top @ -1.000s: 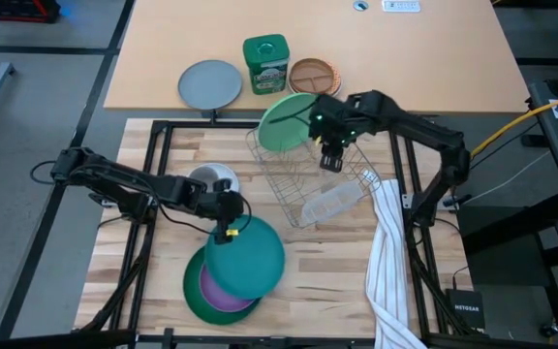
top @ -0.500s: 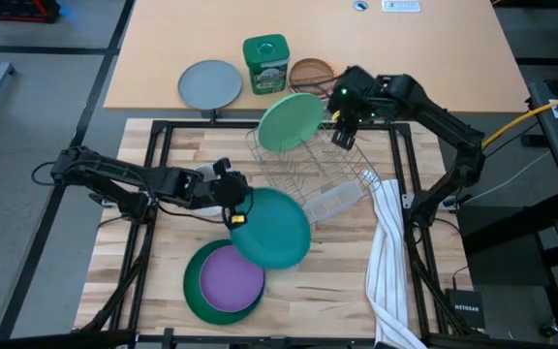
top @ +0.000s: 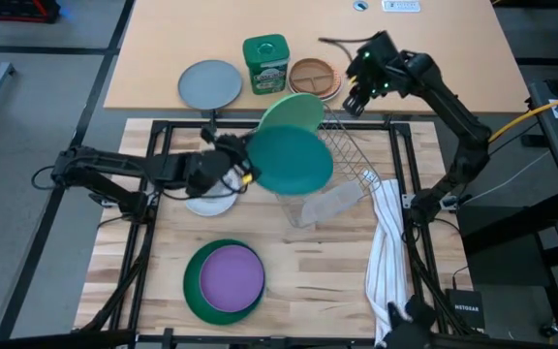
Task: Sort dishes
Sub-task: Put the blue plate into the dish rack
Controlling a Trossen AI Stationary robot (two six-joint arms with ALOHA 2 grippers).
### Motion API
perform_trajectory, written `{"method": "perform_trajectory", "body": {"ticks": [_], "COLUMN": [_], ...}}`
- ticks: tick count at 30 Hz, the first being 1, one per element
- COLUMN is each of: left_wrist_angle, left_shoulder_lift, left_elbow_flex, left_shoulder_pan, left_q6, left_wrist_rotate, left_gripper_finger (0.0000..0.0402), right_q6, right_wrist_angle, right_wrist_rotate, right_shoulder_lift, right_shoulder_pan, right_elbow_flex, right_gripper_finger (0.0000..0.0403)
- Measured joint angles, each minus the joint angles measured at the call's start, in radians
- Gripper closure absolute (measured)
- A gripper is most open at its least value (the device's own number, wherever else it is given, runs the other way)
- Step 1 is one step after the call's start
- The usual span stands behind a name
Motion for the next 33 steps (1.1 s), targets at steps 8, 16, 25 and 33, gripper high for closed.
{"method": "perform_trajectory", "body": {"ticks": [8, 16, 25, 33], "left_wrist_angle": [0.211, 0.398, 0.454, 0.555], "left_shoulder_lift": [0.061, 0.179, 0.294, 0.336], "left_elbow_flex": [0.000, 0.000, 0.000, 0.000], "left_shoulder_pan": [0.166, 0.273, 0.310, 0.306], "left_q6": [0.096, 0.193, 0.207, 0.271], "left_wrist_rotate": [-0.002, -0.002, -0.006, -0.030], "left_gripper_finger": [0.0401, 0.0401, 0.0401, 0.0401], "right_q6": [0.031, -0.008, -0.049, -0.049], "right_wrist_angle": [0.021, -0.003, -0.015, 0.094], "right_wrist_rotate": [-0.232, -0.518, -0.624, -0.701], "right_shoulder_lift": [0.000, 0.000, 0.001, 0.001], "right_shoulder_pan": [-0.115, -0.132, -0.131, -0.130], "right_elbow_flex": [0.000, -0.001, -0.017, -0.225], "right_gripper_finger": [0.0265, 0.0265, 0.0265, 0.0265]}}
